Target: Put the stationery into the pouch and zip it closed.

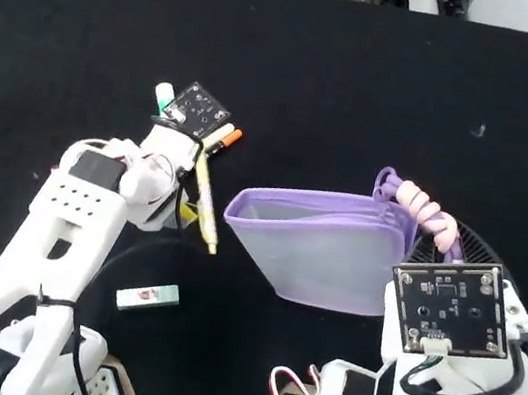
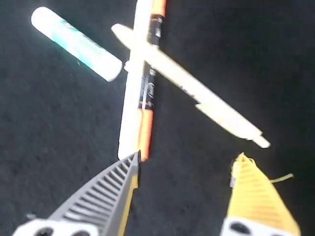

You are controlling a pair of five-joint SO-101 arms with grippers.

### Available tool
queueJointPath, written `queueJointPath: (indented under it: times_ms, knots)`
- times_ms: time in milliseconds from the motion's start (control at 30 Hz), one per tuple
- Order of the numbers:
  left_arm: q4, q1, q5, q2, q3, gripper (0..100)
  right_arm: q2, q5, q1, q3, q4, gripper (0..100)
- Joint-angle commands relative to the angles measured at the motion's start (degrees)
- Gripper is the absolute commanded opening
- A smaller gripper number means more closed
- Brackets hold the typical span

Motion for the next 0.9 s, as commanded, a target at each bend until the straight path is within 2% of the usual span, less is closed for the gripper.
queueJointPath:
  times_ms: [0, 67, 200, 367, 500, 700, 867]
  knots:
    - [-12.66, -0.66, 0.62, -1.76, 5.14, 30, 0.31, -0.09, 0.44, -0.04, -0.88, 1.1]
    - [-17.23, 1.01, 3.08, -1.76, 8.13, 30, -0.92, -0.09, 0.44, 0.04, -0.88, 1.1]
    - [-23.30, 5.67, 14.07, -1.76, 11.65, 30, -4.26, -0.09, 0.44, 0.04, -0.88, 1.1]
    - [-28.40, 9.98, 26.64, 0.35, 9.80, 30, -4.44, -0.18, 0.44, -0.04, -0.97, 1.1]
    - [-28.31, 10.07, 35.87, 8.62, 2.51, 30, -3.30, -0.44, 0.44, -0.04, -0.97, 1.1]
    - [-23.91, 10.42, 45.19, 24.62, -7.69, 30, -3.30, -0.44, 0.44, 0.04, -0.97, 1.1]
    - [-22.77, 9.89, 48.35, 33.14, -13.41, 30, -3.03, -0.53, 0.44, 0.04, -0.97, 1.1]
